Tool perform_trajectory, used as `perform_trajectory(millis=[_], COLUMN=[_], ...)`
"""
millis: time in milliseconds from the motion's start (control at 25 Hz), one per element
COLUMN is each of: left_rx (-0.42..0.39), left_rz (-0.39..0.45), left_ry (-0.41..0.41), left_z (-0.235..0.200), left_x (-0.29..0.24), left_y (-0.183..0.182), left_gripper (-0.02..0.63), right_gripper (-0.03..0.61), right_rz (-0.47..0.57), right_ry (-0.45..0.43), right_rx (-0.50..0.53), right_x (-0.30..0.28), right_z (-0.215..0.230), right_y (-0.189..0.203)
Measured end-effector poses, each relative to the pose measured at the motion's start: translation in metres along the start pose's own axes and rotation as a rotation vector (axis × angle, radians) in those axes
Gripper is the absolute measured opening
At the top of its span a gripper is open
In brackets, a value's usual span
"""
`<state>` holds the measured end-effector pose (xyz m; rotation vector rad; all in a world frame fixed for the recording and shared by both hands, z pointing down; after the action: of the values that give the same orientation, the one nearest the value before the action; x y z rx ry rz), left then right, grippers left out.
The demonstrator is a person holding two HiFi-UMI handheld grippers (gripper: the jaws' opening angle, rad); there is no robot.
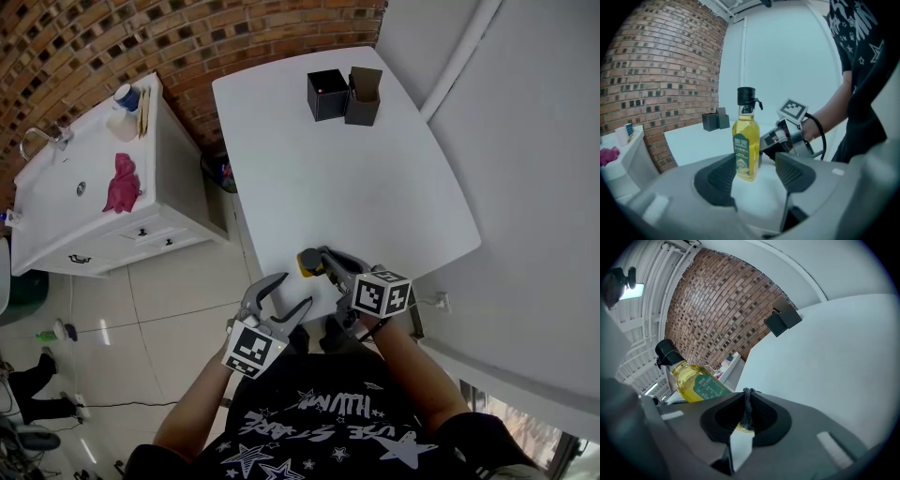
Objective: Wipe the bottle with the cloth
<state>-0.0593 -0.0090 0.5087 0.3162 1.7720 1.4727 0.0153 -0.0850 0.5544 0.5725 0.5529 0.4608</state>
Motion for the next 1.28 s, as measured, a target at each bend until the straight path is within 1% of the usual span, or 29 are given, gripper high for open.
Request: perform_trajectory(millis=[120,320,400,440,520,560,680,800,840,960,1040,1120,1280], left_rx=[0.005,0.006,0.028,0.058,0.132,0.156,0.193,0.258,0.268,0.275,0.298,0.321,0.339], left_rz=[-0.004,-0.016,-0.02,-0.021,-0.032,-0.045,-0.071,-0.083,-0.094,-0.124,-0.112,-0.097,-0.122], left_ry=[-0.008,-0.027,-0.047,-0.064,-0.12,-0.158,-0.26,-0.306,-0.32,-0.392,-0.467,-0.522,-0.556], left_z=[0.0,0.004,0.004,0.004,0.002,0.001,-0.003,0.0,0.001,0.0,-0.009,-0.019,-0.023], left_x=[0.002,0.004,0.003,0.001,-0.003,-0.007,-0.019,-0.031,-0.035,-0.044,-0.046,-0.049,-0.057], left_y=[0.001,0.003,0.003,0.003,0.002,0.002,-0.002,-0.011,-0.012,-0.014,-0.017,-0.02,-0.021], left_gripper=[0.264,0.264,0.264,0.264,0.264,0.264,0.27,0.346,0.36,0.364,0.364,0.364,0.364], right_gripper=[0.035,0.035,0.035,0.035,0.035,0.035,0.035,0.035,0.035,0.035,0.035,0.035,0.035], right_rz=[-0.009,-0.009,0.009,0.023,0.049,0.06,0.087,0.11,0.116,0.129,0.139,0.147,0.15], right_ry=[0.018,0.03,0.038,0.041,0.045,0.045,0.046,0.045,0.045,0.047,0.048,0.046,0.034], right_rx=[0.024,0.033,0.039,0.04,0.041,0.043,0.052,0.051,0.05,0.047,0.045,0.045,0.047], right_x=[-0.002,-0.001,0.003,0.006,0.013,0.017,0.029,0.04,0.043,0.05,0.055,0.059,0.064], right_z=[0.001,0.002,0.003,0.003,0.002,0.001,-0.003,-0.006,-0.006,-0.005,-0.005,-0.006,-0.006], right_y=[0.003,0.003,-0.001,-0.003,-0.009,-0.012,-0.02,-0.025,-0.025,-0.027,-0.027,-0.028,-0.03])
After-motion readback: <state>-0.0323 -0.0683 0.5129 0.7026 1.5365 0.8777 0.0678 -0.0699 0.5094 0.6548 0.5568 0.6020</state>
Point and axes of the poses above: the fingertips, and each gripper's own axes: x backward along the fingers, z to its right, y out of its underside, the point moved 2 cm from there along x, backward along the fingers, and after that the axes turned 3 degrees about -y, right-handed, at the moved point
